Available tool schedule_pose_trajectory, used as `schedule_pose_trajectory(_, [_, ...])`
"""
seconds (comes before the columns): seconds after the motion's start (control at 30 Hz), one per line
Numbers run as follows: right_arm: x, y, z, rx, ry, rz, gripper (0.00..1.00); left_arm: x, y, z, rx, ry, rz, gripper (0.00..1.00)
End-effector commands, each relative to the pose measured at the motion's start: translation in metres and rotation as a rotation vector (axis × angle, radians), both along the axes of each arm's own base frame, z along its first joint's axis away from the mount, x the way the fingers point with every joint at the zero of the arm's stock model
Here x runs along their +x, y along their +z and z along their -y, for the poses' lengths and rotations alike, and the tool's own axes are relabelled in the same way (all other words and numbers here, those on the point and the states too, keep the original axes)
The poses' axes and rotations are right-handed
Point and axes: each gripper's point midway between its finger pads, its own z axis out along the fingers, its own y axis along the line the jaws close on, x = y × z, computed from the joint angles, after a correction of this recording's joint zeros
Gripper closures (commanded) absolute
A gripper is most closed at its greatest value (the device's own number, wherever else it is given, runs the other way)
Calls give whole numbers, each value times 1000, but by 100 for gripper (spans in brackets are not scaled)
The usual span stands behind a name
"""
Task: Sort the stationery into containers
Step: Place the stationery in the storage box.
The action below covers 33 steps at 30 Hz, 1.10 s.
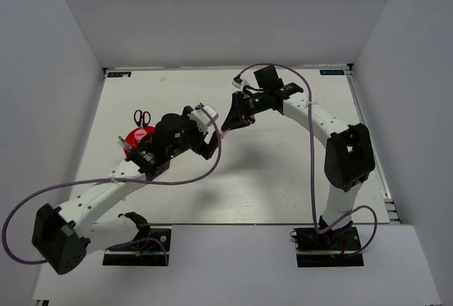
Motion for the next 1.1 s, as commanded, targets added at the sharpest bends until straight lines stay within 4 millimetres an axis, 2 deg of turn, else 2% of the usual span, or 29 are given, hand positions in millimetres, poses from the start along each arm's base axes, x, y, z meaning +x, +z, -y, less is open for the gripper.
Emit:
schedule_pose_trajectory(0.0, [12, 4, -4, -7, 17, 59, 100, -11, 33, -31, -8, 75, 92, 3])
schedule_pose_trajectory(0.03, [17, 9, -6, -6, 10, 74, 100, -18, 48, -40, -37, 82, 129, 1])
schedule_pose_trajectory(0.07, [19, 10, -8, -7, 15, 80, 100, -15, 53, -52, -31, 140, 146, 1])
schedule_pose_trajectory(0.1, [21, -2, -12, -24, 19, 53, 100, -20, 49, -60, -5, 155, 130, 1])
schedule_pose_trajectory(0.13, [29, 10, -17, -12, 20, 88, 100, -28, 60, -76, -20, 208, 156, 3])
schedule_pose_trajectory(0.17, [34, 5, -21, -19, 22, 83, 100, -28, 64, -82, -35, 237, 168, 5])
schedule_pose_trajectory(0.2, [37, -1, -25, -25, 29, 72, 100, -34, 56, -92, -8, 266, 136, 11])
schedule_pose_trajectory(0.23, [42, 10, -31, -5, 38, 107, 100, -38, 60, -105, -15, 319, 148, 19])
schedule_pose_trajectory(0.27, [51, 13, -39, 4, 44, 129, 100, -46, 58, -115, -34, 351, 125, 45])
schedule_pose_trajectory(0.3, [51, 23, -53, 36, 69, 180, 100, -50, 51, -128, -9, 403, 108, 61])
schedule_pose_trajectory(0.33, [52, 22, -58, 43, 77, 215, 100, -55, 47, -142, -16, 467, 94, 74])
schedule_pose_trajectory(0.37, [47, 16, -73, 48, 114, 295, 100, -64, 43, -157, -25, 516, 96, 87])
schedule_pose_trajectory(0.4, [48, 25, -81, 61, 114, 335, 100, -63, 44, -162, -50, 567, 88, 87])
schedule_pose_trajectory(0.47, [50, 15, -96, 32, 130, 416, 100, -71, 35, -176, -52, 616, 79, 83])
schedule_pose_trajectory(0.5, [46, 27, -107, 54, 159, 496, 100, -73, 33, -185, -60, 661, 83, 65])
schedule_pose_trajectory(0.53, [45, 23, -115, 48, 176, 531, 100, -81, 32, -193, -74, 677, 91, 62])
schedule_pose_trajectory(0.57, [51, 28, -120, 42, 168, 596, 100, -83, 32, -196, -79, 683, 96, 60])
schedule_pose_trajectory(0.63, [46, 32, -133, 52, 186, 657, 100, -89, 32, -207, -93, 717, 115, 53])
schedule_pose_trajectory(0.67, [53, 30, -139, 44, 175, 703, 100, -90, 31, -211, -92, 736, 118, 51])
schedule_pose_trajectory(0.7, [55, 35, -144, 59, 171, 731, 100, -92, 27, -216, -106, 749, 131, 51])
schedule_pose_trajectory(0.73, [53, 43, -153, 77, 174, 766, 100, -92, 28, -219, -108, 760, 144, 46])
schedule_pose_trajectory(0.8, [54, 34, -165, 69, 179, 793, 100, -93, 26, -222, -128, 773, 169, 45])
schedule_pose_trajectory(0.83, [53, 45, -174, 97, 179, 837, 100, -92, 22, -223, -109, 775, 172, 45])
schedule_pose_trajectory(0.9, [53, 34, -184, 92, 186, 856, 100, -93, 20, -230, -107, 805, 191, 45])
schedule_pose_trajectory(0.93, [52, 39, -193, 121, 189, 893, 100, -93, 20, -236, -96, 828, 205, 45])
schedule_pose_trajectory(1.07, [47, 25, -212, 129, 208, 943, 100, -95, 18, -242, -102, 848, 235, 41])
